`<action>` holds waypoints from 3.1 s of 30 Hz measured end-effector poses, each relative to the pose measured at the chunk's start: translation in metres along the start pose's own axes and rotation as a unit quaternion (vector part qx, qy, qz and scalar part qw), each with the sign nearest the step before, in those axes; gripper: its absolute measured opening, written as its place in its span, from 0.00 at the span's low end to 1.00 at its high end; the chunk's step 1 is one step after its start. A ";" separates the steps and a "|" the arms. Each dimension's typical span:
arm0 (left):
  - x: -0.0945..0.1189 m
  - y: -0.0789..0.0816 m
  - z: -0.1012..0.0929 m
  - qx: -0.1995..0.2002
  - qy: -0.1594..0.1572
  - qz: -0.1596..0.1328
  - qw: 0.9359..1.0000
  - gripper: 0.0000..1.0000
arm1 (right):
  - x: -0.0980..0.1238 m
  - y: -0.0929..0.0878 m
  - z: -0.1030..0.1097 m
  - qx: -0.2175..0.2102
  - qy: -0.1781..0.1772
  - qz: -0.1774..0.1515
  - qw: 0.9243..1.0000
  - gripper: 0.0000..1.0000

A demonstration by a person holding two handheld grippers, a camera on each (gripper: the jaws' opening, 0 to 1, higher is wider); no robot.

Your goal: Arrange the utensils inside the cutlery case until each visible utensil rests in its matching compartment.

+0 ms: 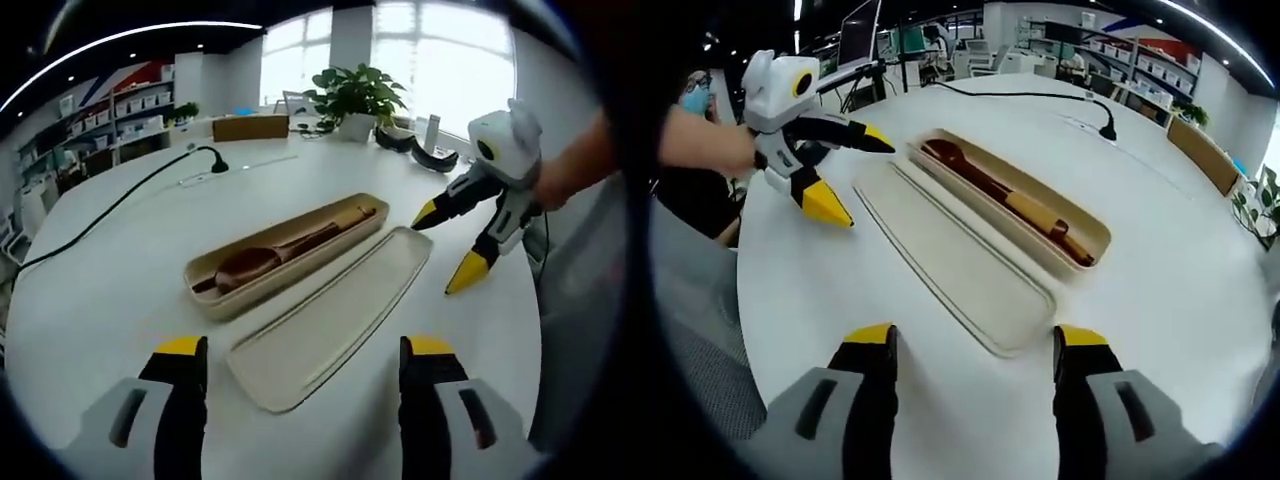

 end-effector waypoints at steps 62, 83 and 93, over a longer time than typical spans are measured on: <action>0.020 -0.036 -0.019 -0.039 -0.007 0.023 0.999 0.55 | 0.011 -0.005 0.015 0.001 0.012 0.015 1.000 0.52; 0.040 -0.058 -0.043 -0.069 -0.039 0.053 0.995 0.51 | 0.026 -0.019 0.052 -0.006 0.004 0.027 1.000 0.58; 0.039 -0.059 -0.043 -0.072 -0.039 0.057 0.995 0.55 | 0.028 -0.018 0.052 -0.039 0.011 0.034 0.999 0.55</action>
Point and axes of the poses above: the point that each gripper's makers call its tool centre point, and the gripper's own axes: x roughly backward along the fingers, z roughly to its left, y roughly out of its top, the point moved 3 cm from there along x, roughly backward along the fingers, and after that the axes turned 15 degrees about x, right-handed, at the moved point
